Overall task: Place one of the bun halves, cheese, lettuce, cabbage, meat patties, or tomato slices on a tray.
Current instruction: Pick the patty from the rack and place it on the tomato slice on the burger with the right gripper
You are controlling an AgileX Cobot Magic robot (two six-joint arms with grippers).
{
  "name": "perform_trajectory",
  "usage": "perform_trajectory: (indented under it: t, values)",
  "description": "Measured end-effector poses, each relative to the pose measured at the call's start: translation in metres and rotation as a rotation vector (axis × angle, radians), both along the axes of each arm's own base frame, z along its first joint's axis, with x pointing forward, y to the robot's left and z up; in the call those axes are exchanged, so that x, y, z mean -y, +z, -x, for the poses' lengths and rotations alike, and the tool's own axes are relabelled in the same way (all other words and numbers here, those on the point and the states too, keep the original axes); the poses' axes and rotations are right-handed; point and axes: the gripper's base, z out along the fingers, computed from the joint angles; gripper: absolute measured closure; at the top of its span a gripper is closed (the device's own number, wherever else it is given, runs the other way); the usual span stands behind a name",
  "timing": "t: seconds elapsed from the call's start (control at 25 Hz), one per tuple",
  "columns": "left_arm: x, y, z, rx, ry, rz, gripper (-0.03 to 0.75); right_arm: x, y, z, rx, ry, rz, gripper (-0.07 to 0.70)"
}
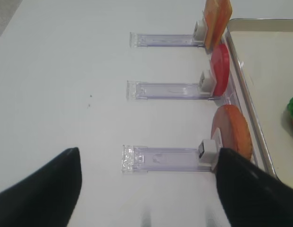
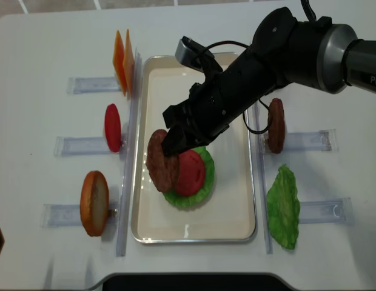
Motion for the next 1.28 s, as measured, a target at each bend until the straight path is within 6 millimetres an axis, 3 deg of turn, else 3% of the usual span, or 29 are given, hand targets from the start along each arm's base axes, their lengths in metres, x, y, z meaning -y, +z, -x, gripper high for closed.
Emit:
perform_trajectory:
  t: [0.36,1.28]
  values:
    - [0.000,0.000,0.000,0.000,0.000,0.000,0.024,0.013,-0.001,-0.009,-0.014,-0.016,0.006,0.513]
    - [0.000,0.000,0.000,0.000,0.001,-0.002,0.024,0.014,-0.027,-0.012,-0.089,0.014,0.043,0.513]
